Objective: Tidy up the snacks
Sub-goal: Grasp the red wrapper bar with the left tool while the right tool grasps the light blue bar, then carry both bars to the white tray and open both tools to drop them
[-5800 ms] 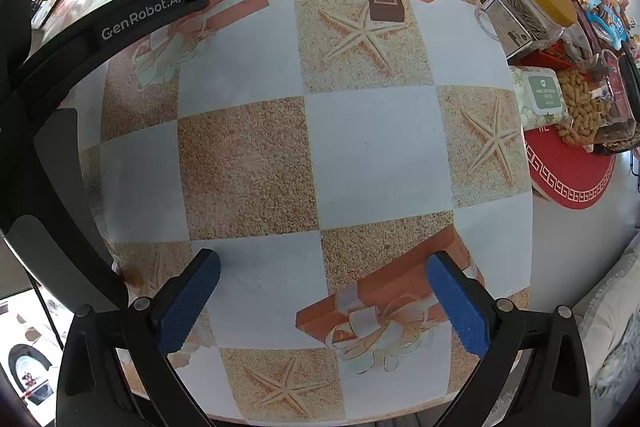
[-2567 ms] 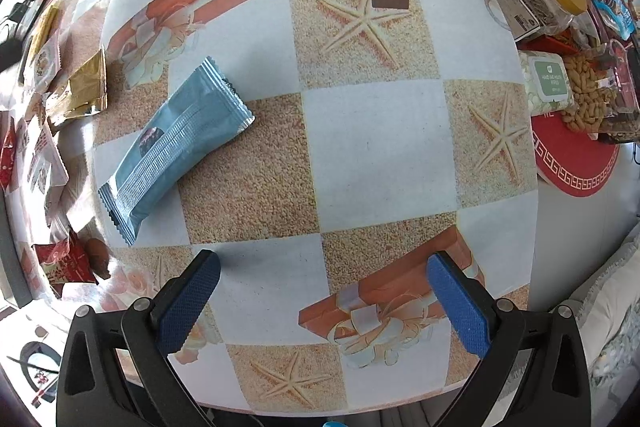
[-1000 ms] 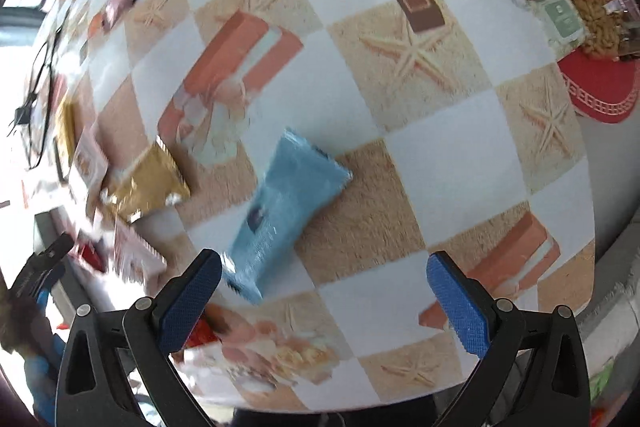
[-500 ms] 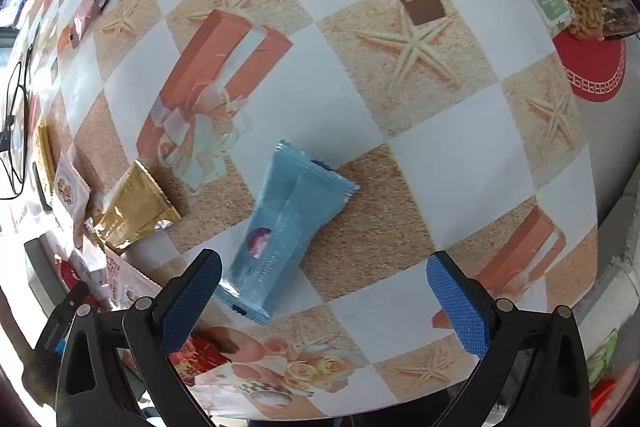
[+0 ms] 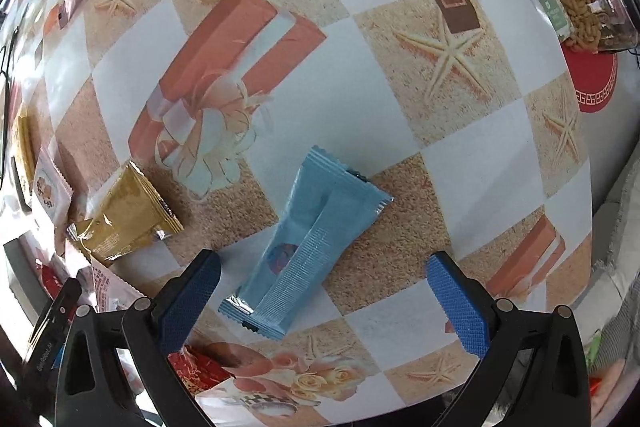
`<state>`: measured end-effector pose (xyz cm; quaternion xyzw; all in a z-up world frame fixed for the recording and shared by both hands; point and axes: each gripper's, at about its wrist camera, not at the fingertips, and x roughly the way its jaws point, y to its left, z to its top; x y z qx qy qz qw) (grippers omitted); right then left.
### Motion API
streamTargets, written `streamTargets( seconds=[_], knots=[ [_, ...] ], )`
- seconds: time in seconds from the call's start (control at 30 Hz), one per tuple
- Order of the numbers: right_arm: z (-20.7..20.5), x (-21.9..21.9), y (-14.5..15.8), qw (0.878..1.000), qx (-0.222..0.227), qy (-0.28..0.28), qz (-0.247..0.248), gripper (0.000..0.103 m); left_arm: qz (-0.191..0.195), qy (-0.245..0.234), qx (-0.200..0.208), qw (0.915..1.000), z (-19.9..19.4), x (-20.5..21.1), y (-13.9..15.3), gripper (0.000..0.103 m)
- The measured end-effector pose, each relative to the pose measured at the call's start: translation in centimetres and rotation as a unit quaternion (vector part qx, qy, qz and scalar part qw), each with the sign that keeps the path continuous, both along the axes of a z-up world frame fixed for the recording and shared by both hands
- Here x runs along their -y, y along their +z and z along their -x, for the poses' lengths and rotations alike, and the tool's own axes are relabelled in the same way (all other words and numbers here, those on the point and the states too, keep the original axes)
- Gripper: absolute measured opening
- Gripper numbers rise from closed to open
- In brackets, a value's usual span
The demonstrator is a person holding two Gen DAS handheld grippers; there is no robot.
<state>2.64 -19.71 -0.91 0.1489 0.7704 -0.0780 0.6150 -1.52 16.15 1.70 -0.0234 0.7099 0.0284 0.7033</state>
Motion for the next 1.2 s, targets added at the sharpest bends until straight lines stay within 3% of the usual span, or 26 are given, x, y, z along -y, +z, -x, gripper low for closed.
streamTargets(
  seconds=[0.13,0.2,0.3,0.33,0.4,0.43,0.47,0.5,0.63,0.9,1.1,1.2],
  knots=[
    [-0.4,-1.6,0.6,1.000,0.001,0.030,0.003,0.102,-0.002,-0.002,-0.020,0.9998,1.3,-1.9,-0.7,0.103],
    [0.8,-3.2,0.9,0.999,0.009,0.044,0.008,0.093,-0.005,-0.009,-0.039,0.9992,1.3,-1.5,-0.9,0.103],
    [0.1,-4.3,2.3,0.997,0.024,0.072,0.009,0.067,-0.005,-0.029,-0.032,0.9991,0.0,-0.5,-0.7,0.093],
    [-0.1,-4.4,2.6,0.997,0.027,0.077,0.009,0.054,-0.004,-0.033,-0.030,0.9990,-0.2,0.1,-0.6,0.086],
    [0.8,-5.5,2.6,0.996,0.033,0.084,0.006,0.031,-0.002,-0.043,-0.022,0.9988,0.0,1.6,0.0,0.070],
    [0.8,-5.7,2.7,0.996,0.035,0.085,-0.001,0.024,0.001,-0.048,-0.017,0.9987,0.2,2.1,0.3,0.053],
    [0.7,-5.7,2.9,0.996,0.035,0.086,-0.012,0.024,0.003,-0.051,-0.014,0.9986,0.3,2.4,0.6,0.032],
    [0.7,-5.7,3.0,0.995,0.037,0.087,-0.018,0.024,0.005,-0.053,-0.014,0.9985,0.4,2.6,0.7,0.024],
    [5.0,-4.8,3.9,0.993,0.058,0.084,-0.054,0.024,0.005,-0.055,-0.004,0.9985,1.5,3.0,1.8,0.023],
    [7.1,-5.8,7.7,0.989,0.085,0.087,-0.088,0.024,0.019,-0.068,0.032,0.9970,4.9,3.2,5.6,0.023],
    [7.5,-6.0,8.8,0.985,0.100,0.098,-0.104,0.024,0.023,-0.062,0.051,0.9965,6.6,2.5,8.0,0.023],
    [7.4,-6.7,9.7,0.982,0.105,0.108,-0.110,0.024,0.028,-0.056,0.054,0.9966,6.2,2.1,7.8,0.023]
  ],
)
